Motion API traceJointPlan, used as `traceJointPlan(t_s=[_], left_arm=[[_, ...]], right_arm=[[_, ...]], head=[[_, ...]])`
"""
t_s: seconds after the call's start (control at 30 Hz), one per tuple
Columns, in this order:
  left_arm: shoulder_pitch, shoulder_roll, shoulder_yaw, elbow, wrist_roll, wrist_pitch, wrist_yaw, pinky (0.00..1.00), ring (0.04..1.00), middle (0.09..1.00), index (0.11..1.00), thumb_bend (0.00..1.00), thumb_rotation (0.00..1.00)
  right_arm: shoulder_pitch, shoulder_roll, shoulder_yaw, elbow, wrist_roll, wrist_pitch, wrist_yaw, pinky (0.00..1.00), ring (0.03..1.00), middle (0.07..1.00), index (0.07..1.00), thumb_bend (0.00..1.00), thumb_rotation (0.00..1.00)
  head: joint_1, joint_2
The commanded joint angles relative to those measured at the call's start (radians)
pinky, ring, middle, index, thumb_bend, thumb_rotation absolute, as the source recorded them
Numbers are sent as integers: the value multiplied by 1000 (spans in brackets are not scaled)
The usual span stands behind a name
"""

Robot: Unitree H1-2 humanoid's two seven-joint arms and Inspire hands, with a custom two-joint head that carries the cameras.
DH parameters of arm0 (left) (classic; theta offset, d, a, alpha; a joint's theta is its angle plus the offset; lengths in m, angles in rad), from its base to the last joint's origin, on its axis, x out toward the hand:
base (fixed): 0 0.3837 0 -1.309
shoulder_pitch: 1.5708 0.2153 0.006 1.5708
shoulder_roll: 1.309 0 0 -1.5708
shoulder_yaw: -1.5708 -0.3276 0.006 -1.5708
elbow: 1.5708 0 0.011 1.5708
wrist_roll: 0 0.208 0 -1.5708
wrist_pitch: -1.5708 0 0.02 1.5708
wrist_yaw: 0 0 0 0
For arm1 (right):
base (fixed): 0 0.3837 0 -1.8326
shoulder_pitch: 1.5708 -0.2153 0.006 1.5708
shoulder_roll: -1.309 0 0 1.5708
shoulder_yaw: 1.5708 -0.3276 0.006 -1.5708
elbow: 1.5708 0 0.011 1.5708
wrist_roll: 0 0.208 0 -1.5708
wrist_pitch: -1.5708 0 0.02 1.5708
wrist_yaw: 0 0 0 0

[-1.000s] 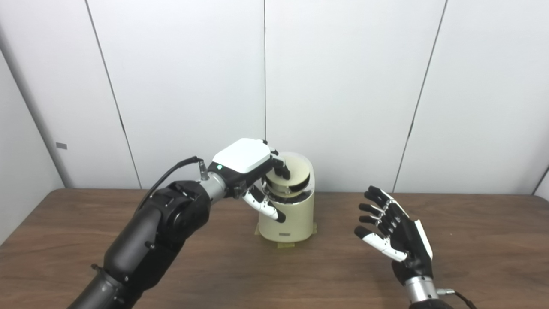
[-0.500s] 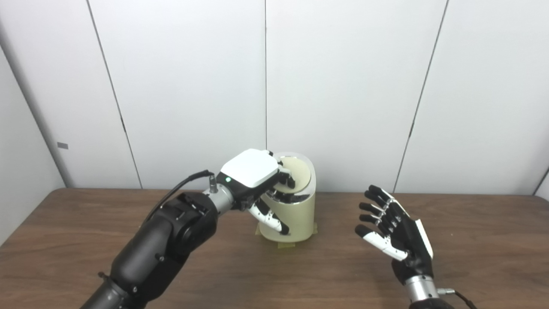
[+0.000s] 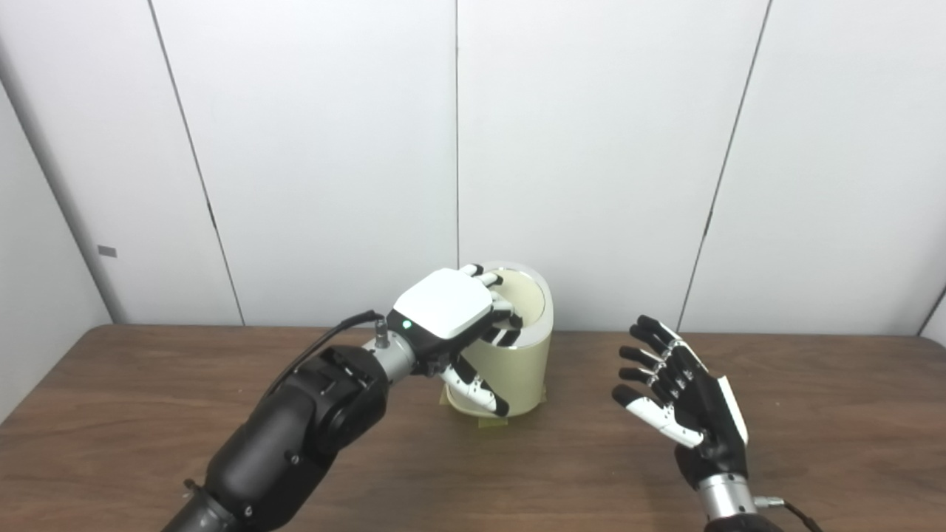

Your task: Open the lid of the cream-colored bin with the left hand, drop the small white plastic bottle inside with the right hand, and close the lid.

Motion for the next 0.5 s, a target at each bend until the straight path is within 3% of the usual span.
traceJointPlan(t_s=[0.0, 0.47], left_arm=[[-16, 5, -4, -10, -3, 10, -41, 1000, 949, 768, 752, 1000, 453], [-13, 19, 19, -43, -21, 13, -53, 1000, 890, 723, 712, 1000, 464]], right_arm=[[-35, -2, -8, -35, 11, -5, 2, 622, 738, 826, 801, 886, 295], [-36, -2, -13, -25, -3, -5, -4, 626, 734, 830, 800, 879, 309]], head=[[1, 0], [3, 2]])
